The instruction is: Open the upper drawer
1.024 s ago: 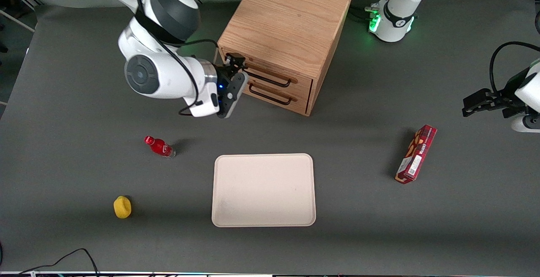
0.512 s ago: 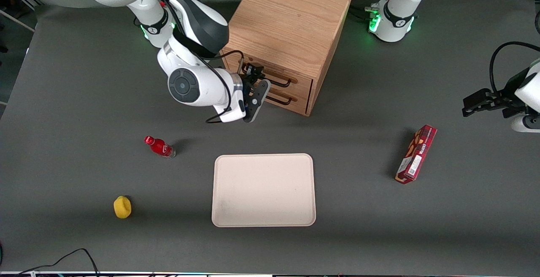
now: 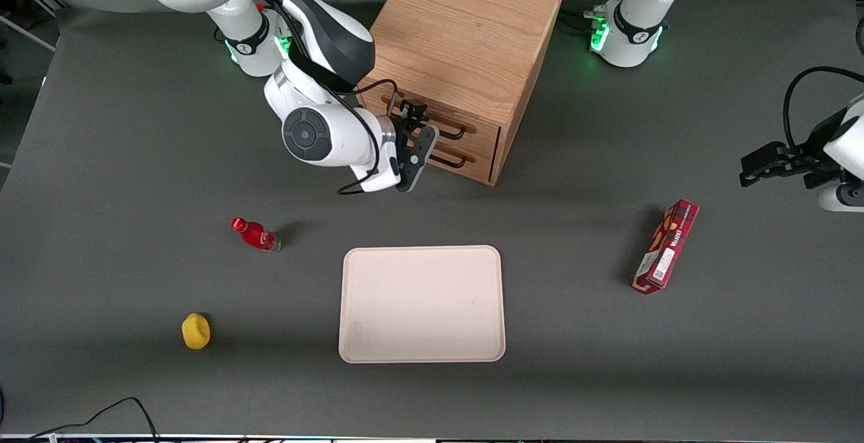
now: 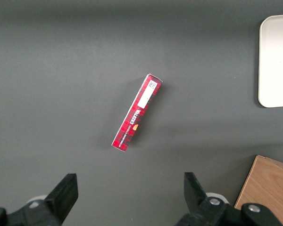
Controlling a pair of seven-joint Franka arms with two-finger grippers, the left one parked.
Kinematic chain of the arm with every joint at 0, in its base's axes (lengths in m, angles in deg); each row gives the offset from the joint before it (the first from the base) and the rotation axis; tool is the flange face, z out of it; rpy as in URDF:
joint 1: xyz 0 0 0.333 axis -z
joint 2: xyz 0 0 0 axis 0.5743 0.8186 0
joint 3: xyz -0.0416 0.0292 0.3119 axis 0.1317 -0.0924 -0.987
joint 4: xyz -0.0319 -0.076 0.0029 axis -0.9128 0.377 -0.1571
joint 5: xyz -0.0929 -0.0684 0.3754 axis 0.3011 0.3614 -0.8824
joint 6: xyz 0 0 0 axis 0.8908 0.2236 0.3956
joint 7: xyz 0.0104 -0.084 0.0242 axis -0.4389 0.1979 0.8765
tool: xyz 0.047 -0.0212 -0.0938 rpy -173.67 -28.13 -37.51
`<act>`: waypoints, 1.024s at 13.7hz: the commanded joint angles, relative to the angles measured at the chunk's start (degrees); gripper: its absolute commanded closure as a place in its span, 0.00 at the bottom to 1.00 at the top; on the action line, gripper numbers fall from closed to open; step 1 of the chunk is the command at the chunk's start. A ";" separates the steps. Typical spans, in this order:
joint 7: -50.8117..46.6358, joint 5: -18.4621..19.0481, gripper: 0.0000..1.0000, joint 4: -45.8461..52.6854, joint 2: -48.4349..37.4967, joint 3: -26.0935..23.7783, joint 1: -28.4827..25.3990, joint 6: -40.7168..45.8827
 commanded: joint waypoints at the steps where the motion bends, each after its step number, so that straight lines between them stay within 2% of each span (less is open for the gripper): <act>1: 0.31 2.71 0.00 0.28 2.30 -0.25 -0.31 -2.70; 5: -0.04 6.04 0.00 5.80 6.78 -0.07 -0.04 -2.88; 9: 0.13 7.10 0.00 11.35 10.47 0.80 0.05 -1.74; 12: 0.13 9.38 0.00 18.98 14.60 0.98 0.05 5.18; 14: 0.22 9.39 0.00 21.46 15.49 2.82 0.05 6.70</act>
